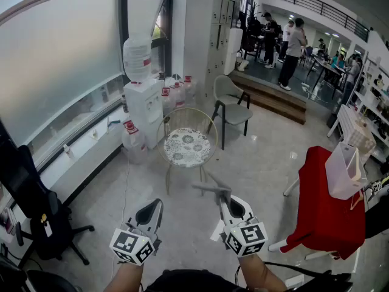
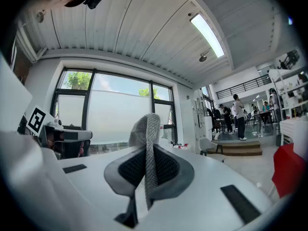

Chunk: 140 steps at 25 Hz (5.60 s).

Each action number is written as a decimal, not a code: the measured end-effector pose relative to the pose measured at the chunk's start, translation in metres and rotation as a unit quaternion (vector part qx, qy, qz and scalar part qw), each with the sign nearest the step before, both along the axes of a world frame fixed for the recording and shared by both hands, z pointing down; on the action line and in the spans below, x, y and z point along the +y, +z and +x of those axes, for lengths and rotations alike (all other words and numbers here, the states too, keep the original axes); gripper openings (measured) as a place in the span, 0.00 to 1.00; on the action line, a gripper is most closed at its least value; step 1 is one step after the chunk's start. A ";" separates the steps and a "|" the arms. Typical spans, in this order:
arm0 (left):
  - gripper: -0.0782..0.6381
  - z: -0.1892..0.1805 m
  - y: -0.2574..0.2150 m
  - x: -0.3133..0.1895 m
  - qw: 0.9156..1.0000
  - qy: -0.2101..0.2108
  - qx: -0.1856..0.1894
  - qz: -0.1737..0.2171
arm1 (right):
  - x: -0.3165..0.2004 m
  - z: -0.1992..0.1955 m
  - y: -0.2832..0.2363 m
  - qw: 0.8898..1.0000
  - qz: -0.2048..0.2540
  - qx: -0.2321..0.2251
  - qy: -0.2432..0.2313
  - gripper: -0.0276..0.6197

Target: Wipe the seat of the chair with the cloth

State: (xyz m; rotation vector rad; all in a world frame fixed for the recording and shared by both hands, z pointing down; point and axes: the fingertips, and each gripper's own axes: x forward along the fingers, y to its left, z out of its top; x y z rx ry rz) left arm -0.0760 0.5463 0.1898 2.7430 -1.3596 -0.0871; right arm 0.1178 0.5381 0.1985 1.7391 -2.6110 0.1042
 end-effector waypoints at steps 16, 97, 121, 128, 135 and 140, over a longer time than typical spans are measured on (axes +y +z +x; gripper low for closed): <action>0.12 -0.012 -0.002 0.002 1.000 -0.006 -0.010 0.008 | 0.004 -0.010 -0.003 1.000 0.003 -0.007 0.000 0.08; 0.12 0.067 0.015 -0.299 0.999 -0.013 -0.022 -0.032 | -0.304 0.063 0.010 0.998 0.017 -0.049 -0.034 0.08; 0.12 0.003 0.022 -0.460 0.999 0.025 0.006 -0.022 | -0.456 -0.012 0.017 1.000 0.002 -0.017 -0.007 0.08; 0.12 -0.025 0.027 -0.514 0.999 0.035 0.015 -0.033 | -0.509 -0.043 0.018 1.000 -0.004 -0.009 0.003 0.08; 0.12 -0.051 0.031 -0.560 0.997 0.060 0.019 -0.035 | -0.551 -0.072 0.031 0.999 -0.023 -0.008 0.026 0.08; 0.12 -0.069 0.035 -0.585 0.996 0.071 0.024 -0.041 | -0.574 -0.094 0.029 0.999 -0.023 -0.001 0.033 0.08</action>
